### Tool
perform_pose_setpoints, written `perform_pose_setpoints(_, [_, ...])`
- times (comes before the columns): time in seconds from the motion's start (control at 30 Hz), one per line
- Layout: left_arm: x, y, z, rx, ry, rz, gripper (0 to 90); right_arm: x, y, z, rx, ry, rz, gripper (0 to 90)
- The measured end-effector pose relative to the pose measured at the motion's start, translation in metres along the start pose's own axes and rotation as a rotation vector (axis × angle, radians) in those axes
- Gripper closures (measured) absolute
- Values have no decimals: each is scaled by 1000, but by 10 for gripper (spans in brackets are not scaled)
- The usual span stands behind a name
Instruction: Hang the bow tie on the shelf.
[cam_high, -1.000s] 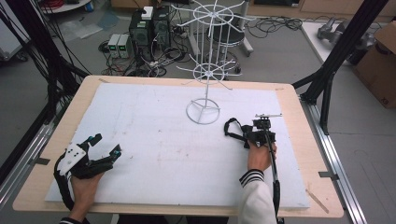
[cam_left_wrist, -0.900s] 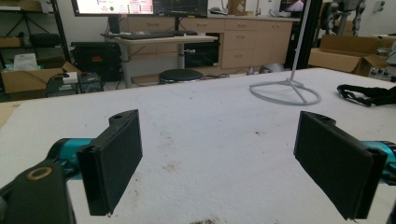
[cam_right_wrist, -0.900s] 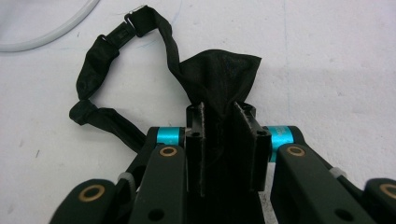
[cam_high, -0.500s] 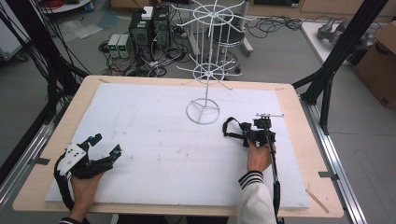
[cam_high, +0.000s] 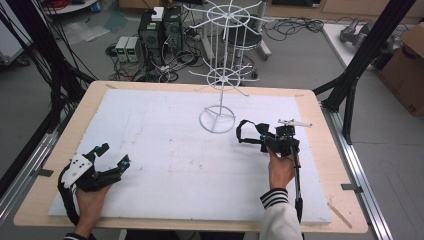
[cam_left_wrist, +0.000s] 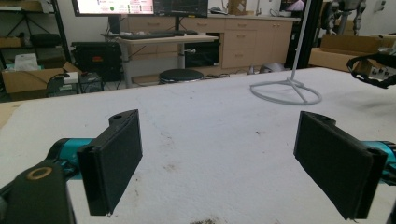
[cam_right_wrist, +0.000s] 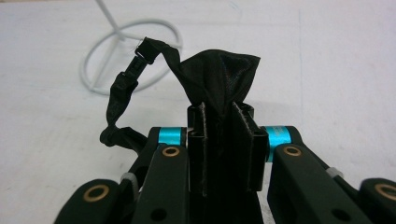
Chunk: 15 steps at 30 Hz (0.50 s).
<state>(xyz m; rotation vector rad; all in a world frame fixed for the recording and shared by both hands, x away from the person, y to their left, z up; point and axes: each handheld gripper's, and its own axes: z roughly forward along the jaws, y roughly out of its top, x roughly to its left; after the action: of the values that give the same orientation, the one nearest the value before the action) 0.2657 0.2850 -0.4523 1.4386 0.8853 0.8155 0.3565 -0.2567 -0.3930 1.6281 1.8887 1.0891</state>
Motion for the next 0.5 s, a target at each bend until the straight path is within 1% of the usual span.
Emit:
perform_pose_setpoints(0.1, [0, 0, 0, 0, 0, -1, 156, 3, 1, -7, -29, 9, -31, 765])
perform_pose_setpoints(0.23, [0, 0, 0, 1, 1, 2, 156, 6, 2, -17, -67, 30, -45, 765])
perform_pose_setpoints(0.33, [0, 0, 0, 3, 0, 3, 156, 8, 3, -25, -89, 34, -63, 765])
perform_pose_setpoints(0.5, [0, 0, 0, 2, 1, 1, 159, 8, 3, -36, -102, 43, -60, 765])
